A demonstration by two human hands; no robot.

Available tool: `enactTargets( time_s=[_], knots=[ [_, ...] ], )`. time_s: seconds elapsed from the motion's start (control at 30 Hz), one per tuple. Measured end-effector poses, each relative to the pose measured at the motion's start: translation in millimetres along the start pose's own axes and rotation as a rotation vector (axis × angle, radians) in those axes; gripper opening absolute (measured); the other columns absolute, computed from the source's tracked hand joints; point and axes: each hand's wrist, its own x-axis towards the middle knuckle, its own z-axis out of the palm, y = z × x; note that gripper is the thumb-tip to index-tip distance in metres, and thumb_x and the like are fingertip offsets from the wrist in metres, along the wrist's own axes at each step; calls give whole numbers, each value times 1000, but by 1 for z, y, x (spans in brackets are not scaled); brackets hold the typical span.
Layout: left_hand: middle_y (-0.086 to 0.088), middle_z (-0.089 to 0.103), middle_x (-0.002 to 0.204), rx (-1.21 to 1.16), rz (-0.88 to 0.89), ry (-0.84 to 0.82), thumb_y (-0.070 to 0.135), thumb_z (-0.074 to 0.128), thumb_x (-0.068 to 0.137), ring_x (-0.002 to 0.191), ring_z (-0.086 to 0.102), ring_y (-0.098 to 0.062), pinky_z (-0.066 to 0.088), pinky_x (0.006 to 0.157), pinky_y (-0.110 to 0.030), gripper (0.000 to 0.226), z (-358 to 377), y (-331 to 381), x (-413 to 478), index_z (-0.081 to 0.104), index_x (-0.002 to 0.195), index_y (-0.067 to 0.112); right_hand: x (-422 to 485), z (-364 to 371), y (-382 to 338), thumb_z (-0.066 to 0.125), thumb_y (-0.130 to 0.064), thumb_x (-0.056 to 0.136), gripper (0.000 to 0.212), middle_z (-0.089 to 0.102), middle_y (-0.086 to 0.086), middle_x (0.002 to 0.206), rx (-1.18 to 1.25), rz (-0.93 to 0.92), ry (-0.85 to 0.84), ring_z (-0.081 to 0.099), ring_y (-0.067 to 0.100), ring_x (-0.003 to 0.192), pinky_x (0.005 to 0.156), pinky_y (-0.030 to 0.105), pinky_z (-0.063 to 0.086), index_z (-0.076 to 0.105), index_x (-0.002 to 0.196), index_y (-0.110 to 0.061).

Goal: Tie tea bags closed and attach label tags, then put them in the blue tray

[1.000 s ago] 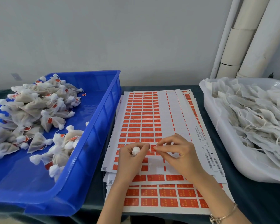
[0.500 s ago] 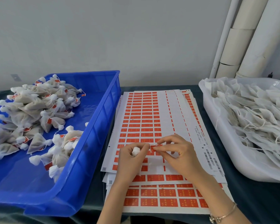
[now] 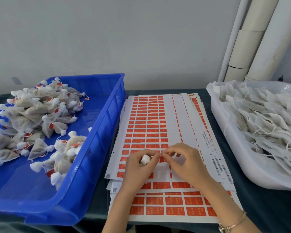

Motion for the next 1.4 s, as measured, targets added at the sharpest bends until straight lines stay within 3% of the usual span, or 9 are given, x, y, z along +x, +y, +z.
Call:
enactTargets(
  time_s=[0.23,0.37,0.57,0.7,0.8,0.93,1.1,1.27,1.4],
  knots=[
    [27,68,84,119,23,-11,28,72,83,88,62,5,43,75,-3,15,3,-4,-1,67,82,43,0,0,5,72,-18,84,13,51,-36,86,-47,-17,13,55,-9,92,77,0,41,68,91,-29],
    [31,66,85,149,20,-28,28,70,85,88,60,6,43,76,-3,17,5,-6,1,65,81,44,-1,3,5,68,-17,87,9,54,-28,87,-54,-30,0,56,-1,93,79,2,43,67,93,-23],
    [27,63,98,19,28,12,28,61,89,95,59,5,44,75,-2,19,1,-2,-2,61,98,43,0,3,3,56,-31,87,20,57,-23,95,-19,18,96,58,-9,87,82,0,41,67,100,-22],
    [27,60,101,-90,-73,50,32,44,96,97,60,5,50,72,-8,15,-1,-4,-3,52,108,36,0,2,7,59,-27,89,15,56,-26,99,-17,83,147,55,-14,91,81,-3,40,66,101,-25],
    [28,60,99,-80,-106,65,28,47,100,95,61,6,51,72,-8,11,-1,-6,-2,49,108,37,0,4,6,66,-24,87,17,60,-23,98,-10,101,110,60,-6,86,76,1,44,63,99,-35],
    [34,55,105,-17,-116,56,32,55,95,102,54,12,46,71,-2,24,0,-6,-3,43,111,46,2,2,-5,67,-34,81,29,61,-31,93,74,85,12,60,-4,89,68,5,48,56,101,-52],
    [26,60,98,60,-33,50,30,59,94,98,59,5,50,79,-12,14,1,-1,-4,52,103,39,8,7,-15,73,-27,81,30,63,-29,88,88,109,-57,59,-10,87,69,3,46,59,94,-51],
    [20,62,94,149,109,238,20,61,93,92,61,2,50,73,-11,16,-12,24,-20,57,98,35,19,18,-41,72,-20,83,23,66,-24,83,142,67,-3,63,-6,85,68,4,47,62,86,-40],
    [28,57,92,363,291,416,16,71,85,85,64,-3,54,75,-19,27,-41,61,-31,59,102,35,39,22,-89,64,-41,76,11,67,-29,85,315,5,48,66,-3,84,66,8,51,64,87,-37]
  ],
)
